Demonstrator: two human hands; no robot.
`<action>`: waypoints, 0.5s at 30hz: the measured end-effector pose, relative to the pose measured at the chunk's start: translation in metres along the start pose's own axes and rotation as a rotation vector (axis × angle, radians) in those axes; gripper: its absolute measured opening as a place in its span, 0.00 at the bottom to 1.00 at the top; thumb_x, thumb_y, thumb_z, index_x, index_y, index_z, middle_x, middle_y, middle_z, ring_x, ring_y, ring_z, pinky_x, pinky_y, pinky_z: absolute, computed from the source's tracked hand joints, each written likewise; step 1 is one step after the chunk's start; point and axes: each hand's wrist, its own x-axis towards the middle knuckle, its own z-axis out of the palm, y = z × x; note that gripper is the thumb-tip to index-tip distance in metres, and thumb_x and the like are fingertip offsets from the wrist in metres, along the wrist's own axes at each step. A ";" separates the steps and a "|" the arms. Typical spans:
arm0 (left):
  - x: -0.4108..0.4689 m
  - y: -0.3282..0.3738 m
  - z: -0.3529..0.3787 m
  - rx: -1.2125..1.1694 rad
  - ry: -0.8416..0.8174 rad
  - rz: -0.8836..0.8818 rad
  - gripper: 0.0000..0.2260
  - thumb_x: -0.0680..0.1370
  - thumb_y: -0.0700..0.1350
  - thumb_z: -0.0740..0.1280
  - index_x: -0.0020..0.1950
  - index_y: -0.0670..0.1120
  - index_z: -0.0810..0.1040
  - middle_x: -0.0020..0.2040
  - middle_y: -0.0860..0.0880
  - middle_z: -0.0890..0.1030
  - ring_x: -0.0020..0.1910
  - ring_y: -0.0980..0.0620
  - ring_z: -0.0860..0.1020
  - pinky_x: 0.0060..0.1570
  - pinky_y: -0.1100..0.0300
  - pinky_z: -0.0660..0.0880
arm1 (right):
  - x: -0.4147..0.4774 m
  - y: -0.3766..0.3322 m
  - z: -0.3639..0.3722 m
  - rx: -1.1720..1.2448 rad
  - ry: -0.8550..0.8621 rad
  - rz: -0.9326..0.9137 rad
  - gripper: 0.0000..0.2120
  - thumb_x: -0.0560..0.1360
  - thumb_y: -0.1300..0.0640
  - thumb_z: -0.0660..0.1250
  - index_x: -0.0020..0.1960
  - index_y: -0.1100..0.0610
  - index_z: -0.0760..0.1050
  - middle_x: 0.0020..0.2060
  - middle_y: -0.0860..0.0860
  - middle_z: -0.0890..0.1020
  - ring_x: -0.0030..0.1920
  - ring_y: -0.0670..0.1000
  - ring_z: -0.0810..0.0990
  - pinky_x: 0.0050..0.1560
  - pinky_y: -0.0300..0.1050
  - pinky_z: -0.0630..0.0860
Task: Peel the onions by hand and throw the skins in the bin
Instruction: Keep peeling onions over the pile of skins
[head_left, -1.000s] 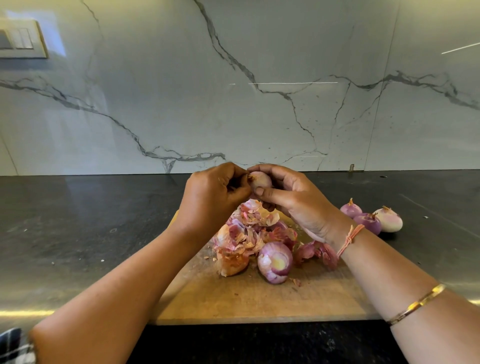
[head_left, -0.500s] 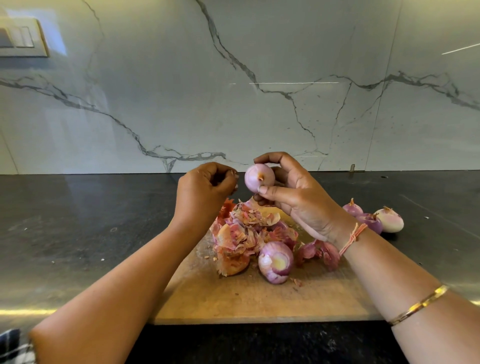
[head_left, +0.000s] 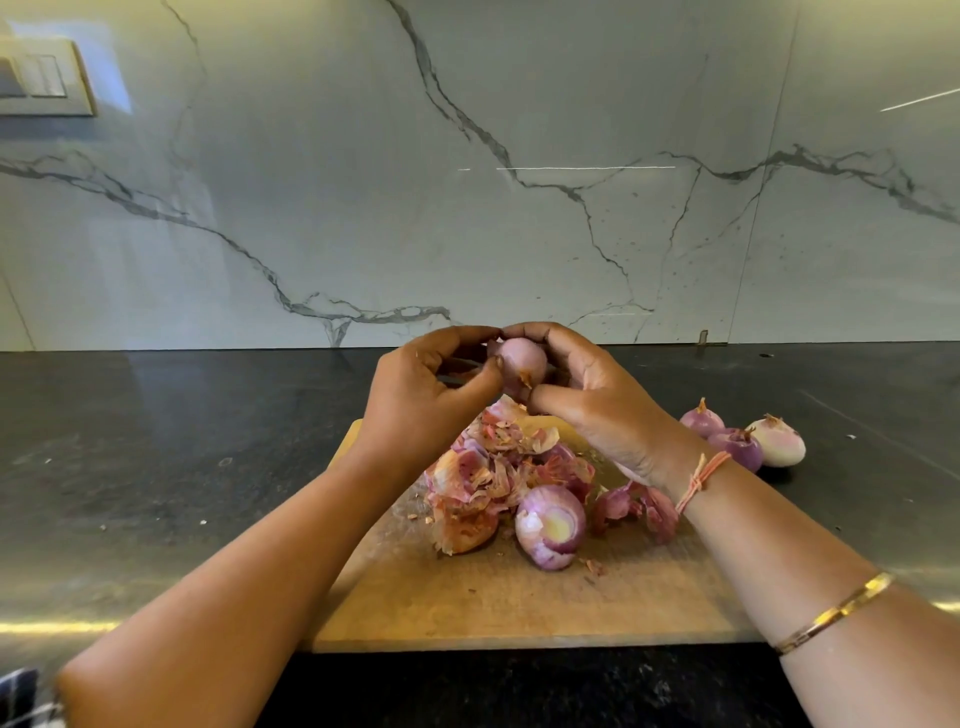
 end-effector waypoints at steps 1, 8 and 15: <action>0.000 -0.001 0.000 0.017 0.007 0.002 0.10 0.74 0.41 0.70 0.52 0.54 0.79 0.43 0.60 0.82 0.42 0.64 0.81 0.45 0.68 0.78 | 0.000 0.001 0.000 -0.056 -0.004 -0.009 0.20 0.74 0.69 0.67 0.61 0.51 0.73 0.59 0.54 0.79 0.58 0.52 0.79 0.61 0.50 0.76; 0.001 -0.002 0.001 0.149 0.021 0.047 0.08 0.73 0.44 0.72 0.51 0.48 0.83 0.40 0.60 0.82 0.40 0.64 0.81 0.42 0.68 0.78 | 0.000 0.004 0.002 -0.350 0.018 -0.097 0.19 0.76 0.61 0.68 0.66 0.56 0.71 0.56 0.51 0.79 0.55 0.49 0.79 0.59 0.49 0.76; 0.001 -0.003 0.000 0.245 0.034 0.112 0.07 0.74 0.45 0.71 0.51 0.47 0.84 0.38 0.56 0.82 0.37 0.60 0.80 0.40 0.64 0.78 | 0.001 0.005 0.003 -0.402 0.028 -0.150 0.19 0.74 0.65 0.69 0.64 0.58 0.73 0.55 0.50 0.80 0.55 0.47 0.79 0.57 0.44 0.77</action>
